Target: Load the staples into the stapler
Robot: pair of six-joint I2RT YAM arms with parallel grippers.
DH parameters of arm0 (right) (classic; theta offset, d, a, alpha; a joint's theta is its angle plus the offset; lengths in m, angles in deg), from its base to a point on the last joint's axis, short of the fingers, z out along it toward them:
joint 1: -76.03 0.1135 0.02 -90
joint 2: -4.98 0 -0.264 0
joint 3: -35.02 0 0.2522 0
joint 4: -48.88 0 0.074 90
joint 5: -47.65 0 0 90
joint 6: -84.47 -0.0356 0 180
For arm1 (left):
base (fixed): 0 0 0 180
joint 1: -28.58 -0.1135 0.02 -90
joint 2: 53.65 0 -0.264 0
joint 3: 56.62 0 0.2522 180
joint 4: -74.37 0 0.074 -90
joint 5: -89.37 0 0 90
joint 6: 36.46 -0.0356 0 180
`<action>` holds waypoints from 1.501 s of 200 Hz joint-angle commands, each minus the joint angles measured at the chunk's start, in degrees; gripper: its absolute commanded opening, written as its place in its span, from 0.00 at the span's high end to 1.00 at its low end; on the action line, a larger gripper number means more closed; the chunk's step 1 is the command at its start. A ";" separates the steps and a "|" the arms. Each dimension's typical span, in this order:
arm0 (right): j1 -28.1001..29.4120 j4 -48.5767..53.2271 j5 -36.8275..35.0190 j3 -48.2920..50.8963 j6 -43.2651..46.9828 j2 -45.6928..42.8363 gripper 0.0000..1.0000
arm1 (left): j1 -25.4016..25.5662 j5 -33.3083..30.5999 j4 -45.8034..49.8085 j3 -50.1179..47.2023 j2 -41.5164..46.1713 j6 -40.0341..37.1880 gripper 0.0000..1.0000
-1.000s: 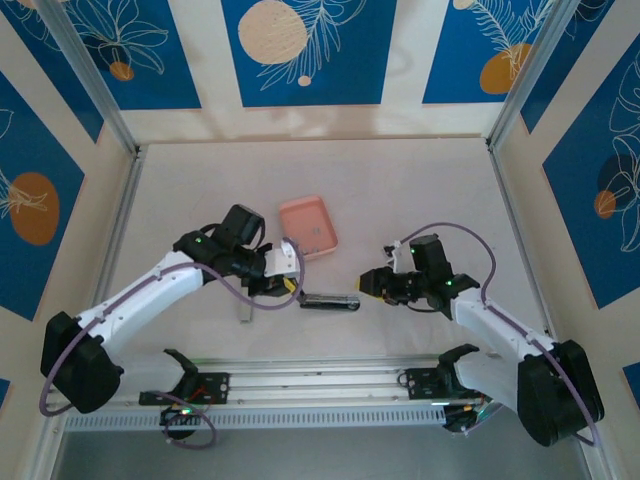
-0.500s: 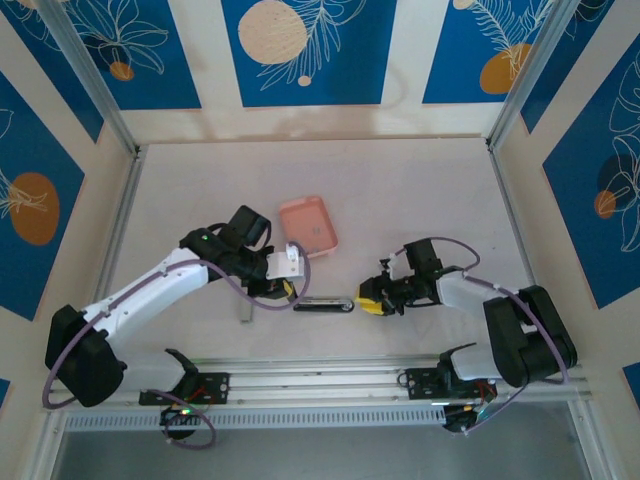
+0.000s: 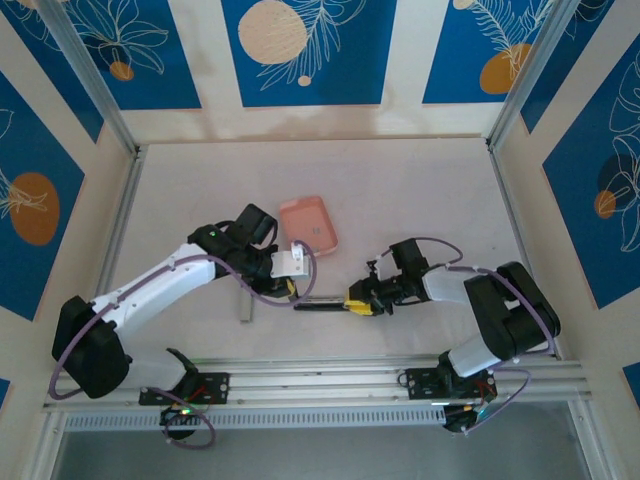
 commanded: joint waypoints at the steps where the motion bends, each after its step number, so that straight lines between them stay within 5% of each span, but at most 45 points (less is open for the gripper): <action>1: 0.46 -1.92 1.55 -1.36 -1.16 1.45 0.69 | 0.97 0.98 -0.14 2.41 -0.18 -0.33 0.80; 84: -1.24 -4.63 2.86 -0.82 -2.72 2.09 0.64 | 1.58 -0.16 2.61 2.96 -1.13 -1.94 0.80; 185: -1.18 -4.75 2.12 -1.45 -2.12 7.46 0.75 | 2.66 -0.94 3.37 3.65 -1.86 -2.32 0.81; 300: -1.32 -9.37 3.04 0.05 -2.44 11.05 0.79 | 14.47 -4.20 -15.49 10.80 -17.85 13.29 0.93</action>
